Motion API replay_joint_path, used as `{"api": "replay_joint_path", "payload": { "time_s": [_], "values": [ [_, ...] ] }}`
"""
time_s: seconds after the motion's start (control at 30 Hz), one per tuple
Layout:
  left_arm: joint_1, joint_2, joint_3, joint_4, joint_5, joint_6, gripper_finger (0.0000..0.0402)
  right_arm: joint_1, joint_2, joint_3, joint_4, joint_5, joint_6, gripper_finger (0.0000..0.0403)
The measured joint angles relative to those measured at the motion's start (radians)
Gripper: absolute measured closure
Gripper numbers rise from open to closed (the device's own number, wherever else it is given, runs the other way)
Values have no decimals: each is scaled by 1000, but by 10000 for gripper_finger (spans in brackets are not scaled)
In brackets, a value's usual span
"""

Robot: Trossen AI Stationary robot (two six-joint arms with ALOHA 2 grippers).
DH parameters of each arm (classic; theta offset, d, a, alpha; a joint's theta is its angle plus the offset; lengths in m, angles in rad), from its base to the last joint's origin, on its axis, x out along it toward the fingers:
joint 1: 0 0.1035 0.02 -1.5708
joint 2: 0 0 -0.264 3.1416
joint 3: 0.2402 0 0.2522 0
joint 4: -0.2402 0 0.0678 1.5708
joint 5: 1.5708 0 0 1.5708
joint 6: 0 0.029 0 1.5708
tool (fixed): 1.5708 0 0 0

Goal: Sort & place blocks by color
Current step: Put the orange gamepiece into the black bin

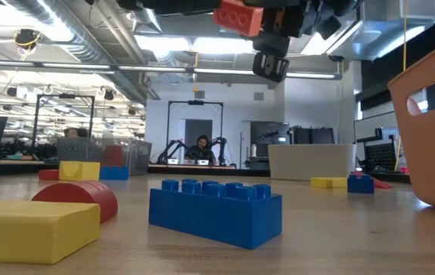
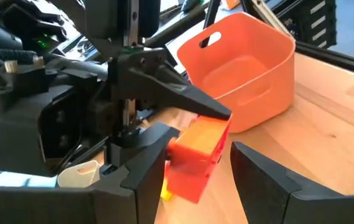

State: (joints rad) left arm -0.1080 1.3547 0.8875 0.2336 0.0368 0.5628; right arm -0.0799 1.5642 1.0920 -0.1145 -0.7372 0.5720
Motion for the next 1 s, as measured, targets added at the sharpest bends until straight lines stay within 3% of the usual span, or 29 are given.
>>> {"api": "replay_joint_path", "payload": {
  "time_s": [0.63,1.0],
  "values": [
    [4,84,1,106,79,-10,232,1,1,-1,7,-6,4,262],
    [4,87,1,93,87,-12,318,0,1,-2,8,-45,4,262]
  ]
}}
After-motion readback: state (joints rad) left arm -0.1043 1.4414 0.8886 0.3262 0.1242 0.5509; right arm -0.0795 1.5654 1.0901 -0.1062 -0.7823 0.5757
